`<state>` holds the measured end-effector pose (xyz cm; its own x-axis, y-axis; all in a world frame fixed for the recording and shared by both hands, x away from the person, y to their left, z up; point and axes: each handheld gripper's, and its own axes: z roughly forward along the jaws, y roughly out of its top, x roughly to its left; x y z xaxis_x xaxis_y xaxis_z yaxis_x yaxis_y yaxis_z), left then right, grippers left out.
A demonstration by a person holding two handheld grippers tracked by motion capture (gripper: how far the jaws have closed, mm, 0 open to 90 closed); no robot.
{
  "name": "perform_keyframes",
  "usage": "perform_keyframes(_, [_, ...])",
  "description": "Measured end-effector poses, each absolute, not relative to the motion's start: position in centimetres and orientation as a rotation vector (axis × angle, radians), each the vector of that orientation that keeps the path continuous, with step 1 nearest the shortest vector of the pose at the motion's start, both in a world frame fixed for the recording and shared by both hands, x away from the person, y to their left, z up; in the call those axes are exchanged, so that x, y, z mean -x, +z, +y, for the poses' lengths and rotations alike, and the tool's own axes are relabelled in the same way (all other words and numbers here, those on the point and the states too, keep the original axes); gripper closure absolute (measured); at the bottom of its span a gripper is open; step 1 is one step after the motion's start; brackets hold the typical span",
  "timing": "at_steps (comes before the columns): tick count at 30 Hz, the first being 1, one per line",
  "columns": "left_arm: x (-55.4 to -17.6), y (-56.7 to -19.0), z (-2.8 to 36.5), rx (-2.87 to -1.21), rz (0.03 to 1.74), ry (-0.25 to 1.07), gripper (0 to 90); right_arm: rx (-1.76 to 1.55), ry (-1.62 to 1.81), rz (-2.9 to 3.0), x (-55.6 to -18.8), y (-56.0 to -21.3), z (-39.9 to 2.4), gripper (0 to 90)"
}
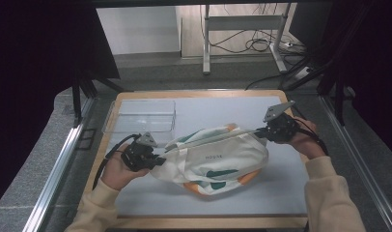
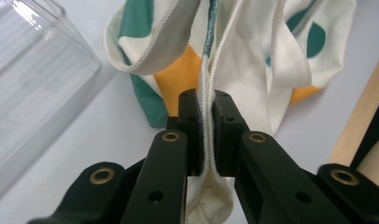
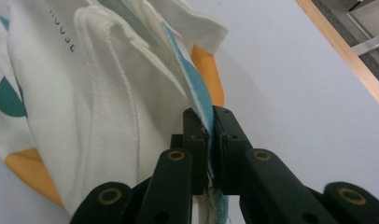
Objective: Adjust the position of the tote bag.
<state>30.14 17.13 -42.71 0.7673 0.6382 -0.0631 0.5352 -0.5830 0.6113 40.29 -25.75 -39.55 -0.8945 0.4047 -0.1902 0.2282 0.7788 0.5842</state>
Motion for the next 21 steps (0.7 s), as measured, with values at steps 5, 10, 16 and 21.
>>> perform_keyframes(5, [-31.5,-42.8,17.4,-2.339,0.880,0.262,84.8,-0.471,0.870,2.648,-38.0,-39.7,-26.6,84.5])
perform_keyframes(10, [-31.8,-43.8,17.2,-2.335,0.886,0.226,84.7,-0.480,0.887,2.655,-36.9,-40.5,-27.1,84.2])
perform_keyframes(16, [-32.0,-44.5,17.1,-2.322,0.894,0.226,84.3,-0.541,0.898,2.671,-37.2,-41.8,-27.4,84.1])
perform_keyframes(21, [-32.2,-44.9,17.2,-2.314,0.893,0.230,83.7,-0.549,0.897,2.672,-37.4,-41.9,-27.3,83.8])
